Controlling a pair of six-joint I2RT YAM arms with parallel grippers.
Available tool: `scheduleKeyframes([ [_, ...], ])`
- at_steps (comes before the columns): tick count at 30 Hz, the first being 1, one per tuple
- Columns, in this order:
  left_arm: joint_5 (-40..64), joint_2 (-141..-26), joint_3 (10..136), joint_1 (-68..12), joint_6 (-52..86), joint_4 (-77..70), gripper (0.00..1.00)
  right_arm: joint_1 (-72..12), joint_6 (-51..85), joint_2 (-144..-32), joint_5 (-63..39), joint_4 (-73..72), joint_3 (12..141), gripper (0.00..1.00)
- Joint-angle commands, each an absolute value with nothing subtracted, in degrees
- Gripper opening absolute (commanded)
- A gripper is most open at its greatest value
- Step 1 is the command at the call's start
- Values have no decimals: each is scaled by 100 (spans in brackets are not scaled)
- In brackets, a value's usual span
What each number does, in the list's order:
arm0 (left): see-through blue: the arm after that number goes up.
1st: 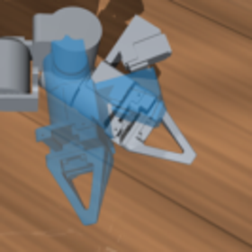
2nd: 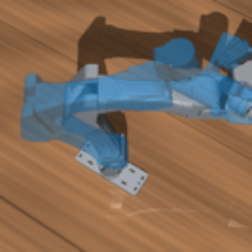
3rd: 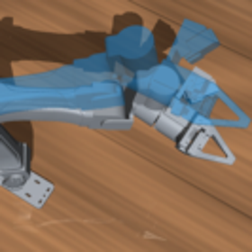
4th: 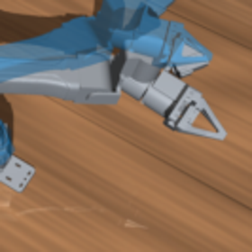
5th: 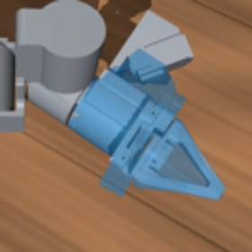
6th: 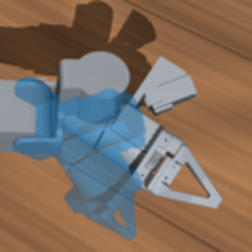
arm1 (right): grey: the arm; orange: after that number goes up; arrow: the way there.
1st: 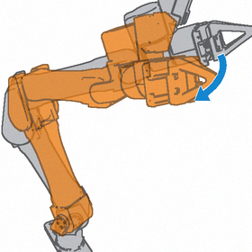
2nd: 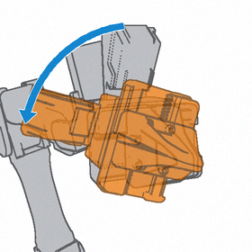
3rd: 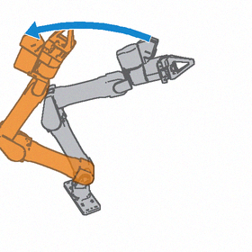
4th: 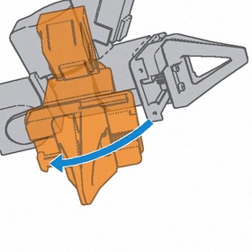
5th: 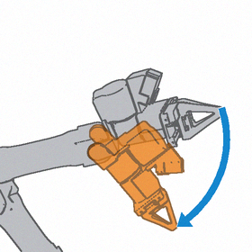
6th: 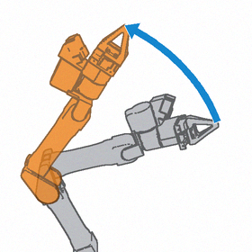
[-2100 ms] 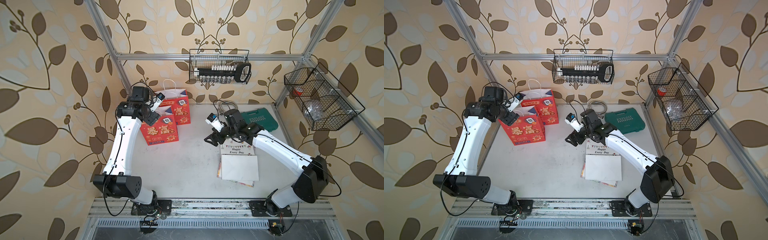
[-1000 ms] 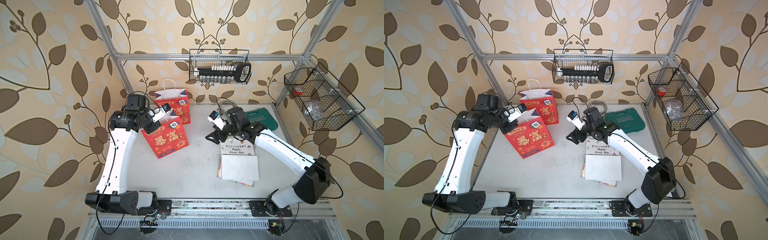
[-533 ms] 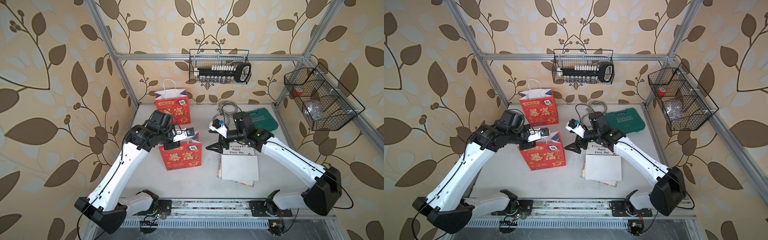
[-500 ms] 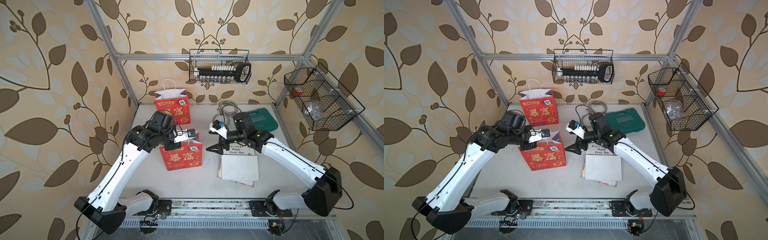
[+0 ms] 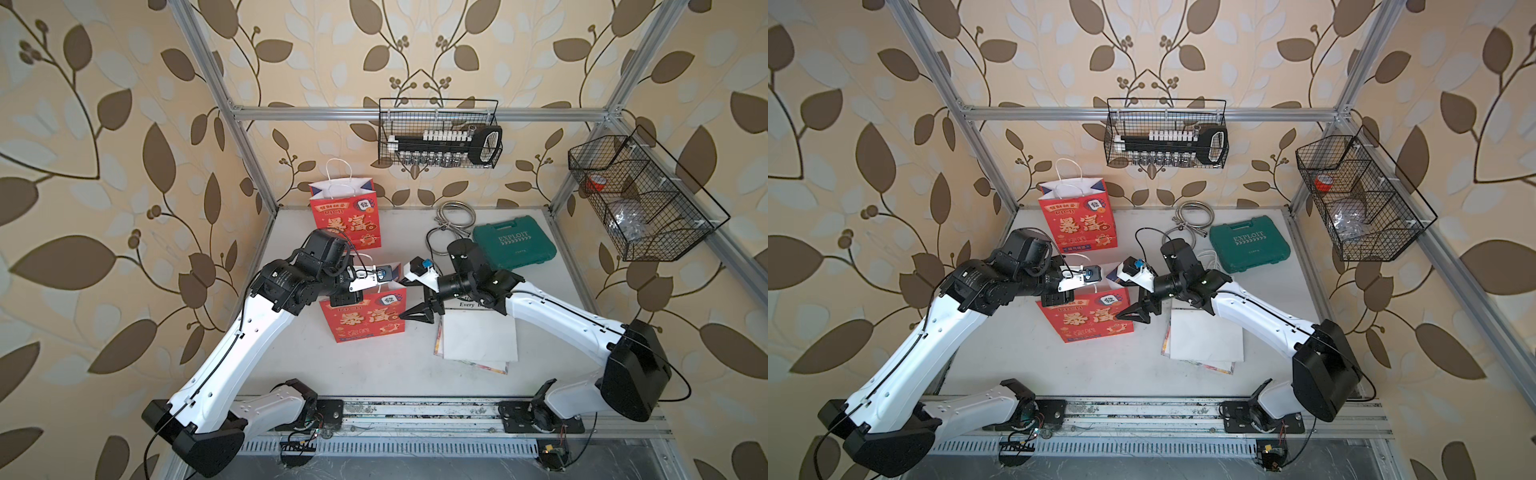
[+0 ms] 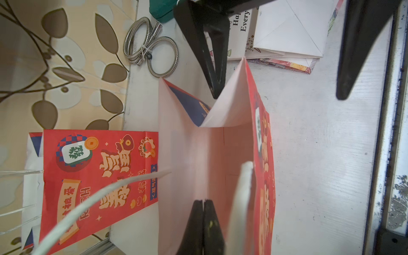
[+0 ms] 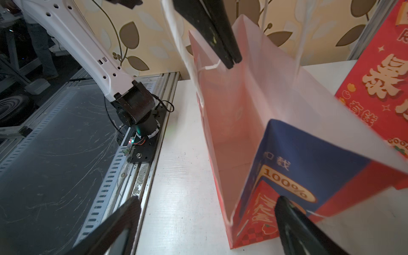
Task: Put away the paper bag
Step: Pick up the paper bag from the center of the board.
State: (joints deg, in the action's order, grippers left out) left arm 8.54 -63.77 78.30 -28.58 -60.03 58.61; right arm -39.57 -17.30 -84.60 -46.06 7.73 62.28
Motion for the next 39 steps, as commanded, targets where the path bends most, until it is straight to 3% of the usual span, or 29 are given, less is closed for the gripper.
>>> scheduleKeyframes([
  [1, 817, -6268, 7635, -2918, -6033, 5638, 0, -4034, -1258, -8630, -5306, 54, 6386, 92],
  [7, 800, -6128, 7406, -2918, -6024, 5432, 0, -3844, -1149, -8180, -4837, -557, 5859, 96],
  [16, 769, -5970, 7297, -2916, -6127, 5309, 0, -3534, -2329, -7707, -3578, 5, 5561, 99],
  [22, 800, -5926, 7193, -2918, -6144, 5309, 0, -3571, -2591, -8249, -4604, 14, 6020, 100],
  [39, 879, -5810, 7083, -2915, -6079, 5136, 0, -3888, -2824, -9211, -5241, -665, 6382, 99],
])
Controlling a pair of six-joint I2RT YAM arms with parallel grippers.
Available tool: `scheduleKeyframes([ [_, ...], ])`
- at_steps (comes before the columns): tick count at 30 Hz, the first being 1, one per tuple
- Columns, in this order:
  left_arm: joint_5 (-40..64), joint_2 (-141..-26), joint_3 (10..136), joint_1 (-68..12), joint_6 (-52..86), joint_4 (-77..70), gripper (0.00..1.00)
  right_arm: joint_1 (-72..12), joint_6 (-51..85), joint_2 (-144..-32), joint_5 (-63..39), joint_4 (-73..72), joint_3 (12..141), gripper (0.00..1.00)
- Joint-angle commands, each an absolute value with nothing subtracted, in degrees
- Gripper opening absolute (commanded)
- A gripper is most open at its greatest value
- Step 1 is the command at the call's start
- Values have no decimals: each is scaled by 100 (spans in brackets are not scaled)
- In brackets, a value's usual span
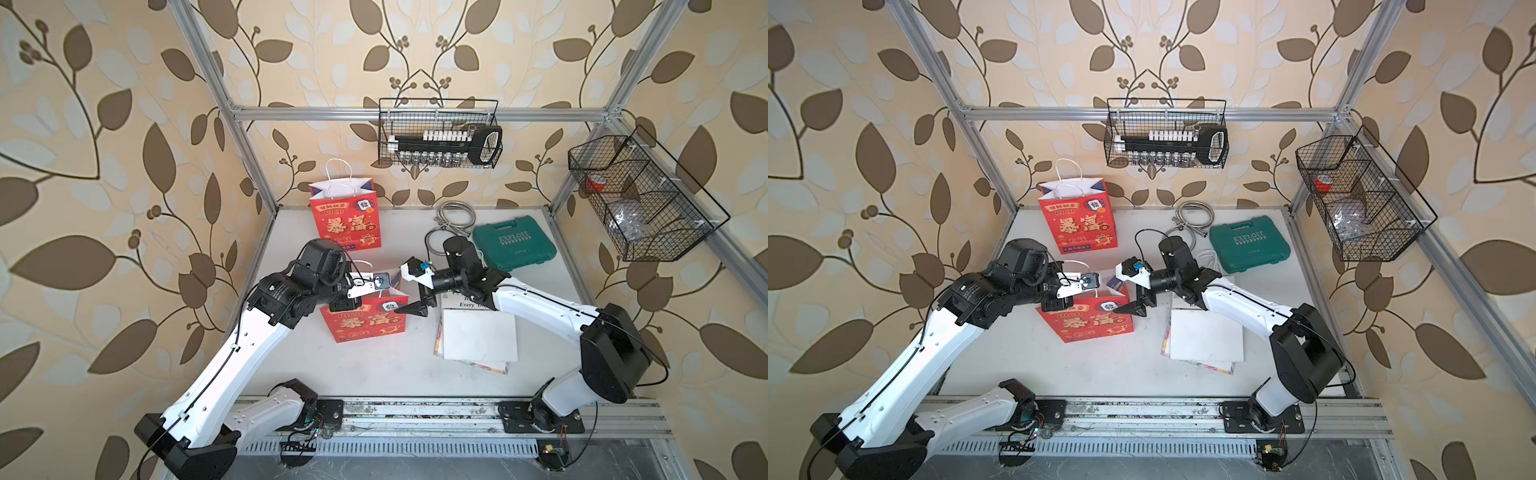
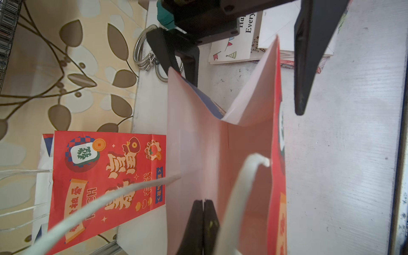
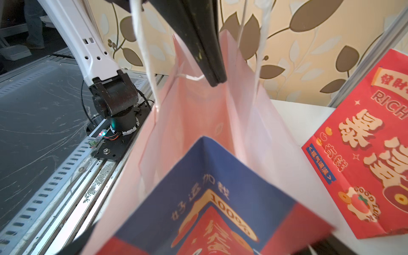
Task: Put away the paper bag
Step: Pick up the paper bag from the center of the board.
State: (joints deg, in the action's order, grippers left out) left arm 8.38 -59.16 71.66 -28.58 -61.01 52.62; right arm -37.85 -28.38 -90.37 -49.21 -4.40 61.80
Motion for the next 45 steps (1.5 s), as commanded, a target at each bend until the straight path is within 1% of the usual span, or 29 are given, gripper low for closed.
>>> scheduleKeyframes([
  [1, 867, -5801, 7064, -2918, -6034, 5104, 0, -3915, -2738, -9280, -5286, -789, 6387, 97],
  [3, 843, -5779, 7041, -2916, -5973, 5051, 1, -3937, -2538, -9389, -5364, -1022, 6398, 90],
  [4, 820, -5759, 7011, -2917, -5937, 5015, 3, -3945, -2475, -9448, -5400, -1125, 6413, 86],
  [10, 565, -5613, 6926, -2917, -5747, 4870, 10, -3946, -2487, -9589, -5424, -1178, 6426, 56],
  [11, 524, -5587, 6926, -2914, -5698, 4852, 11, -3946, -2485, -9593, -5400, -1187, 6409, 52],
  [12, 497, -5566, 6926, -2916, -5677, 4847, 11, -3946, -2466, -9597, -5391, -1195, 6395, 49],
  [13, 455, -5534, 6926, -2916, -5642, 4844, 13, -3946, -2448, -9598, -5380, -1217, 6390, 45],
  [14, 432, -5503, 6927, -2916, -5615, 4839, 17, -3938, -2423, -9592, -5363, -1233, 6381, 41],
  [15, 405, -5464, 6938, -2914, -5569, 4834, 24, -3938, -2405, -9589, -5346, -1248, 6376, 37],
  [16, 373, -5419, 6947, -2911, -5510, 4825, 37, -3933, -2374, -9592, -5336, -1264, 6374, 32],
  [17, 369, -5359, 6959, -2917, -5434, 4825, 46, -3929, -2355, -9597, -5324, -1274, 6389, 27],
  [19, 407, -5213, 7004, -2918, -5261, 4789, 60, -3912, -2308, -9597, -5309, -1275, 6404, 23],
  [20, 430, -5102, 7046, -2917, -5110, 4709, 70, -3906, -2265, -9595, -5317, -1283, 6406, 22],
  [21, 459, -4986, 7077, -2914, -4968, 4630, 86, -3902, -2254, -9601, -5338, -1283, 6416, 19],
  [22, 499, -4857, 7121, -2918, -4810, 4533, 98, -3902, -2250, -9595, -5361, -1275, 6424, 14],
  [25, 492, -4515, 7262, -2918, -4339, 4414, 99, -3894, -2246, -9589, -5410, -1194, 6476, 0],
  [31, -388, -3989, 7194, -2917, -3247, 4249, 99, -3815, -2136, -9338, -5592, -1033, 6516, 0],
  [38, -1283, -3270, 6648, -2918, -2012, 3600, 99, -3314, -1823, -8758, -5949, -665, 6511, 0],
  [41, -1369, -3130, 6458, -2913, -1586, 3662, 99, -3055, -1976, -8417, -5983, -124, 6586, 0],
  [45, -1154, -3182, 6401, -2918, -1047, 3981, 99, -2611, -2169, -7951, -6076, 859, 6835, 0],
])
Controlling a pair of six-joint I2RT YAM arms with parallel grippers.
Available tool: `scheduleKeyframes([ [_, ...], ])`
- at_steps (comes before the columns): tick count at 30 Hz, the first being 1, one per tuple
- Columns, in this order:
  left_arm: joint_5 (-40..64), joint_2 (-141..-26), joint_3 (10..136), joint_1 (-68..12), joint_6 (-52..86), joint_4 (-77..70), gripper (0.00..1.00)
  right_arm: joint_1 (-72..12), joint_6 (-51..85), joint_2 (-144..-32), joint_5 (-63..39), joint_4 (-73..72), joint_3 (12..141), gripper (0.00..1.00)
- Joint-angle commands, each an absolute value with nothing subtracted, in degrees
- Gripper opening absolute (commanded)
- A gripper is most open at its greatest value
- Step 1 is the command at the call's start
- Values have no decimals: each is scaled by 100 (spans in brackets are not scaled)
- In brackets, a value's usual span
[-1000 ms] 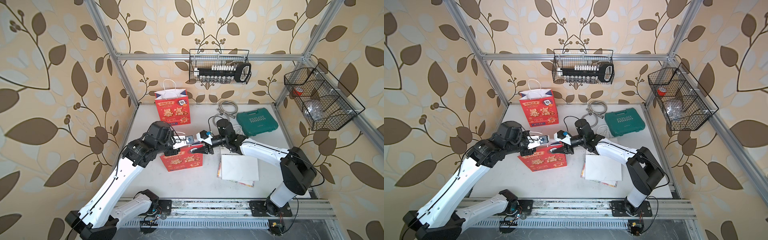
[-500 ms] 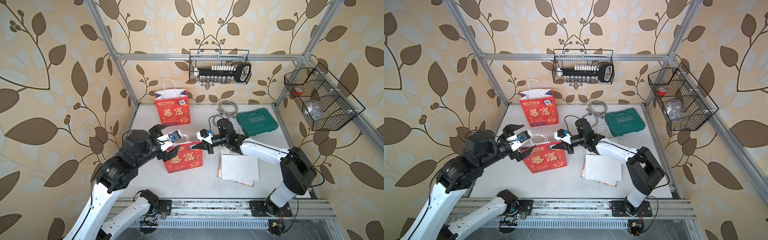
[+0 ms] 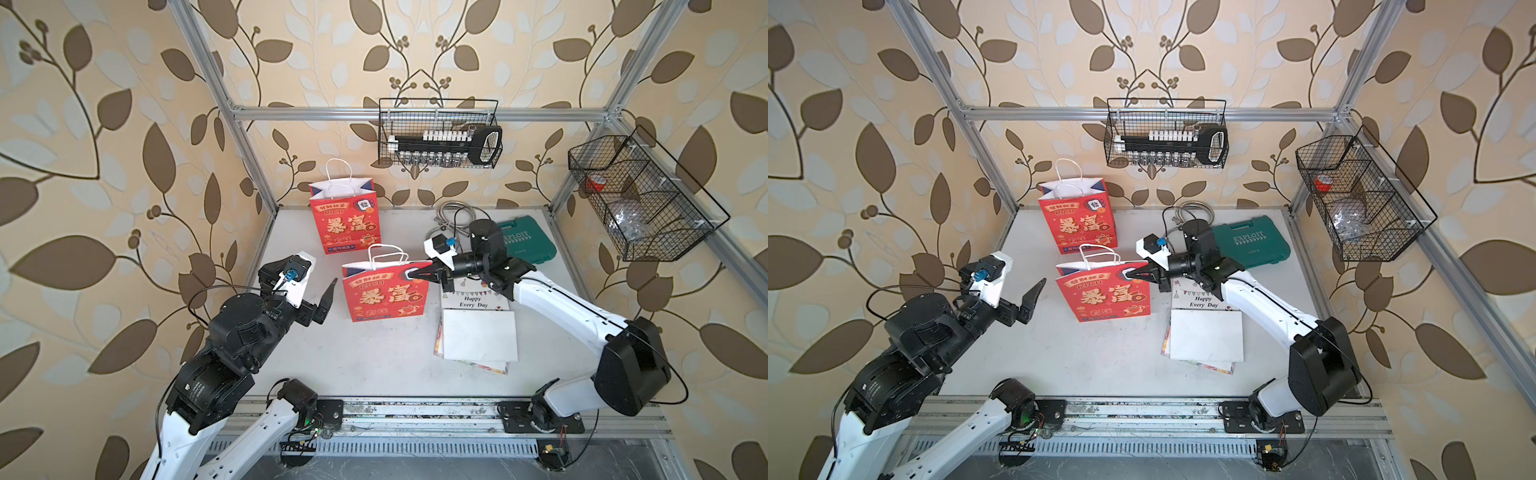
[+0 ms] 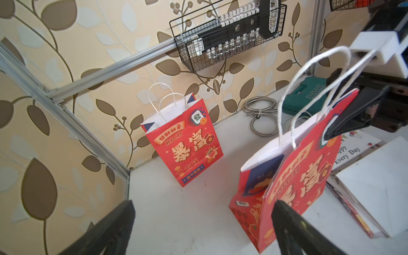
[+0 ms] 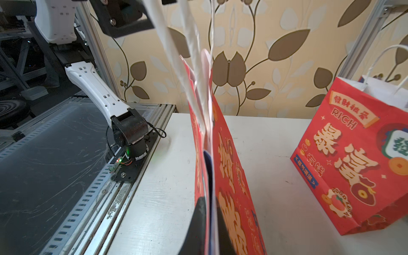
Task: Put away the paper bag
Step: Pick up the paper bag from the center of the board.
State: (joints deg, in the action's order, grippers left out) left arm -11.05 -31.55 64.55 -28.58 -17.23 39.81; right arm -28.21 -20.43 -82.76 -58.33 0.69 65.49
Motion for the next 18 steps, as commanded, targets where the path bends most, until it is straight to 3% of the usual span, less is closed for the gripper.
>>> scheduleKeyframes([
  [1, -1053, -3174, 6323, -2910, -1004, 3969, 99, -2523, -2225, -7821, -6081, 1122, 6875, 0],
  [10, 922, -3373, 5486, -2916, -1603, 3230, 99, -1961, -2732, -7075, -6003, 2935, 7352, 0],
  [18, 1956, -4044, 5234, -2912, -1482, 2151, 99, -1942, -2959, -6723, -6094, 3867, 7703, 0],
])
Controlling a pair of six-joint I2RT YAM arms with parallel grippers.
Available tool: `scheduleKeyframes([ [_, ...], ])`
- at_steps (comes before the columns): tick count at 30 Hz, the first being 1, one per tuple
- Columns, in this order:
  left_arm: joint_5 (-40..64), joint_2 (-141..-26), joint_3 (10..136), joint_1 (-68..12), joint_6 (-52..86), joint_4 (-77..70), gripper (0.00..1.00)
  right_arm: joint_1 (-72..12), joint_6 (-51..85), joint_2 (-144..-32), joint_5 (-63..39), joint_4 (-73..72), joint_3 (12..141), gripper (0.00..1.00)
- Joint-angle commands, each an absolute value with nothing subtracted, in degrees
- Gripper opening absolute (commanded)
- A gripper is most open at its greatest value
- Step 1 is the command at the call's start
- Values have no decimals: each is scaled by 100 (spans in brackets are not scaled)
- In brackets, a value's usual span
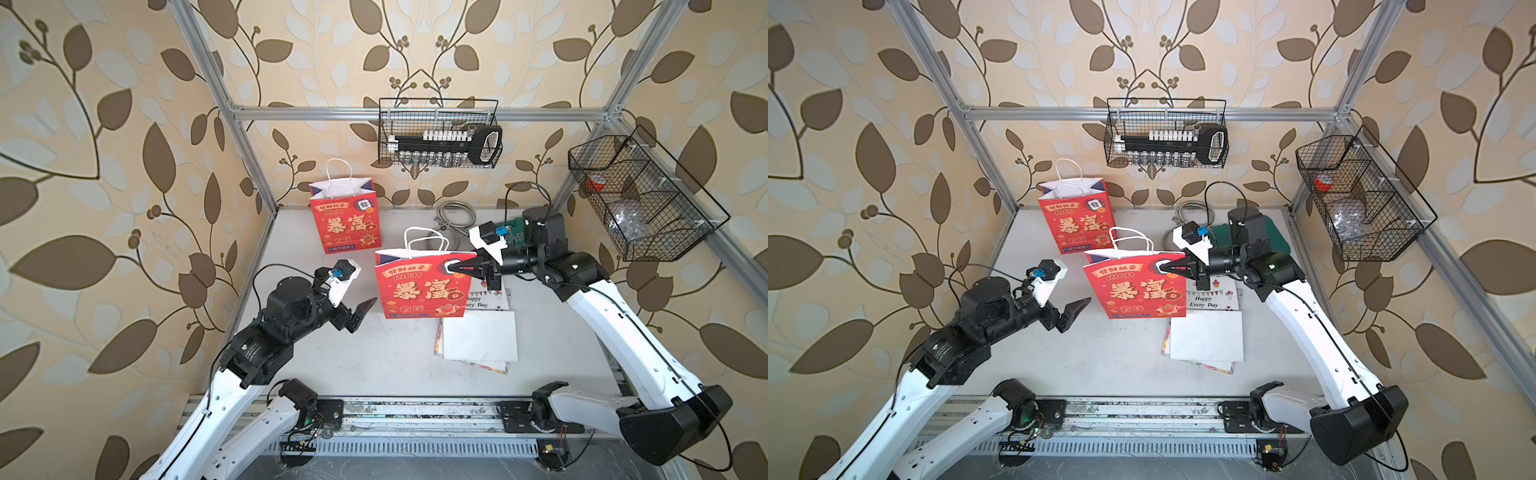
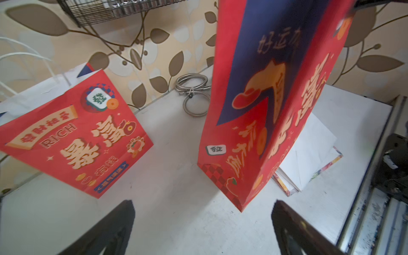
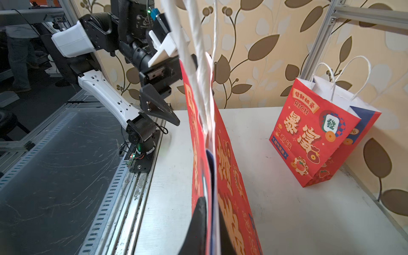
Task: Put away the paper bag
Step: Pick up the paper bag from the center of the board, then press the paper bag.
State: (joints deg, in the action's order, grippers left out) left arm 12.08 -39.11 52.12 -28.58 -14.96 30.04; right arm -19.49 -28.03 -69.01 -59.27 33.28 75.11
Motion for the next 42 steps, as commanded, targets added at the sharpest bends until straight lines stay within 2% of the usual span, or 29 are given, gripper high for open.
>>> scheduleKeyframes([
  [1, 2130, -4121, 5232, -2913, -1394, 1962, 99, -1937, -2994, -6683, -6121, 3956, 7731, 0],
  [7, 2290, -4287, 4811, -2903, -618, 331, 99, -1940, -3076, -6496, -6272, 4275, 7835, 0],
  [16, 3820, -4745, 4797, -2907, -600, -633, 99, -1942, -3076, -6487, -6316, 4421, 7988, 0],
  [20, 4406, -4843, 4837, -2841, -847, -538, 82, -1929, -3076, -6534, -6113, 4421, 8057, 0],
  [26, 4930, -4923, 4860, -2623, -723, -806, 43, -1870, -3026, -6734, -6084, 4421, 8147, 0],
  [27, 5048, -4948, 4880, -2583, -706, -824, 36, -1863, -3016, -6757, -6121, 4397, 8155, 0],
  [30, 5415, -5069, 5041, -2471, -759, -691, 0, -1863, -2979, -6790, -6219, 4302, 8122, 0],
  [33, 5633, -5152, 5201, -2413, -789, -536, 0, -1820, -2853, -6761, -6318, 4164, 7999, 3],
  [34, 5687, -5167, 5242, -2401, -754, -544, 0, -1778, -2747, -6727, -6395, 4067, 7921, 25],
  [35, 5747, -5183, 5276, -2383, -685, -561, 0, -1733, -2608, -6666, -6462, 3904, 7788, 41],
  [37, 5856, -5212, 5317, -2324, -507, -686, 0, -1591, -2342, -6473, -6696, 3456, 7378, 53],
  [39, 5950, -5228, 5324, -2256, -293, -861, 0, -1349, -1752, -6274, -6956, 2608, 6819, 54],
  [42, 6069, -5288, 5349, -2198, -126, -897, 0, -1134, -1270, -6181, -7259, 1907, 6359, 44],
])
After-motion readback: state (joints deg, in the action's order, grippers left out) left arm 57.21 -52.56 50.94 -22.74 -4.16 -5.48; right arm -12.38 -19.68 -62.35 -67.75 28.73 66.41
